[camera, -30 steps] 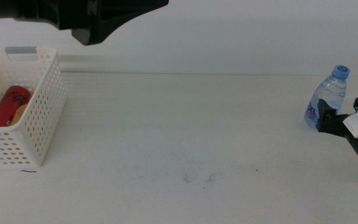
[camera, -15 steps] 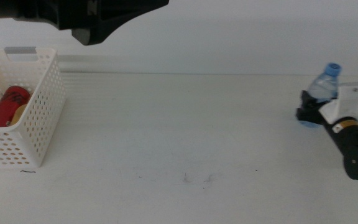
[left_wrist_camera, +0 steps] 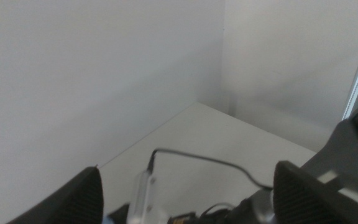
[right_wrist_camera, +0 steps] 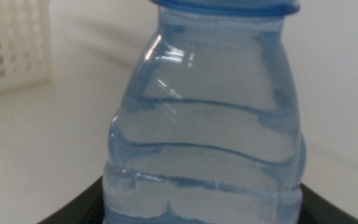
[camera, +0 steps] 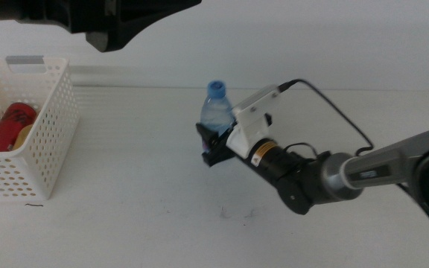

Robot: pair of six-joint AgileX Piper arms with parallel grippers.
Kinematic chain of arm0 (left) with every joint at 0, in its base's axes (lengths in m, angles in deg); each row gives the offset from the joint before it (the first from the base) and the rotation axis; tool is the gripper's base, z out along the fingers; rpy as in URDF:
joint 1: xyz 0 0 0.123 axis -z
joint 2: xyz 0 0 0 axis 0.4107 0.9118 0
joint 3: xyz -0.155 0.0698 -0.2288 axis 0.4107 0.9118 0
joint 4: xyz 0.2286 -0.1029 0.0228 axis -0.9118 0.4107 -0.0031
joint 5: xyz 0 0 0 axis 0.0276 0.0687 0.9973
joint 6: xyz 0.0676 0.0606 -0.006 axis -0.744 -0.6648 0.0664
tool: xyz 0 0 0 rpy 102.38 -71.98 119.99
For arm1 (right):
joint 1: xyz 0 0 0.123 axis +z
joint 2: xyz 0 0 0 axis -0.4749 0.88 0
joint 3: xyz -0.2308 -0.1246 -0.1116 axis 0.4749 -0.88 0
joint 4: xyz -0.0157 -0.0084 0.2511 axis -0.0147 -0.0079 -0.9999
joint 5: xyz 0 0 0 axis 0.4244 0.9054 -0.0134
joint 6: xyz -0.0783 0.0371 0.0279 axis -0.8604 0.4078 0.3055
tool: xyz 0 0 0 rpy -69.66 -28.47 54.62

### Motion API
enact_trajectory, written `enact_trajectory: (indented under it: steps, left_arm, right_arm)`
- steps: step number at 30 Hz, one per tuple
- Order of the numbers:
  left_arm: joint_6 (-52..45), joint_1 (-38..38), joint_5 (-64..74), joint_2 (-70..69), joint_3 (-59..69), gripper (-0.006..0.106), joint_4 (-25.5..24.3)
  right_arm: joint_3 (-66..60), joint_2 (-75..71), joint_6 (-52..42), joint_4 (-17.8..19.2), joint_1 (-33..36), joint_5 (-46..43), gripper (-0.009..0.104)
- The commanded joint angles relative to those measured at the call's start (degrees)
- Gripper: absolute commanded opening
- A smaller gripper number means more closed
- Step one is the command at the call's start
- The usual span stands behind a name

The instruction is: Use arms to grab the bottles and put them into the dustbin to the left of the table.

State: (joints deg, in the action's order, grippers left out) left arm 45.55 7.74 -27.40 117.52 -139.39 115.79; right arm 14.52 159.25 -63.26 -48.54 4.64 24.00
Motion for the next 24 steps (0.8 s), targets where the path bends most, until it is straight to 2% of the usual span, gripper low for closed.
enact_trajectory:
  steps: [1,3,4,5,8,9,11,14,18,21,24]
  left_arm:
    - [0.1,0.1,-0.5,-0.3,0.1,0.094,-0.1]
    - [0.1,0.1,-0.5,-0.3,0.1,0.094,0.0]
    - [0.1,0.1,-0.5,-0.3,0.1,0.094,0.0]
    - [0.3,0.1,-0.5,-0.3,0.1,0.094,0.0]
    - [0.3,0.1,-0.5,-0.3,0.1,0.094,0.0]
    - [0.3,0.1,-0.5,-0.3,0.1,0.094,0.0]
    - [0.3,0.1,-0.5,-0.3,0.1,0.094,0.0]
    - [-1.0,0.1,-0.5,-0.3,0.1,0.094,0.0]
    - [-1.3,0.1,-0.5,-0.3,0.1,0.094,0.0]
    - [-1.3,0.1,-0.5,-0.2,0.1,0.094,0.0]
    - [-1.3,0.1,-0.8,-0.2,0.1,0.094,0.0]
  right_arm:
    - [2.8,1.5,-0.8,-1.7,0.3,0.1,0.003]
    - [3.0,2.2,-0.8,-1.7,0.3,1.8,0.013]
    - [3.0,2.2,-0.2,-1.7,0.3,3.6,0.022]
    - [2.5,1.1,-0.2,-1.7,0.3,8.0,0.044]
    - [0.1,-4.2,0.2,-1.7,0.3,17.1,0.076]
    - [-1.0,-7.0,1.3,-1.7,0.3,21.5,0.083]
    - [-2.8,-13.2,4.9,-1.7,0.2,32.1,0.087]
    - [-6.4,-23.4,10.2,-1.7,0.2,48.8,0.085]
    - [-8.3,-39.9,12.3,-2.3,0.7,68.2,0.081]
    - [-8.2,-50.3,12.2,-2.4,0.7,73.1,0.080]
    - [-8.2,-55.5,12.0,-0.7,0.7,73.2,0.080]
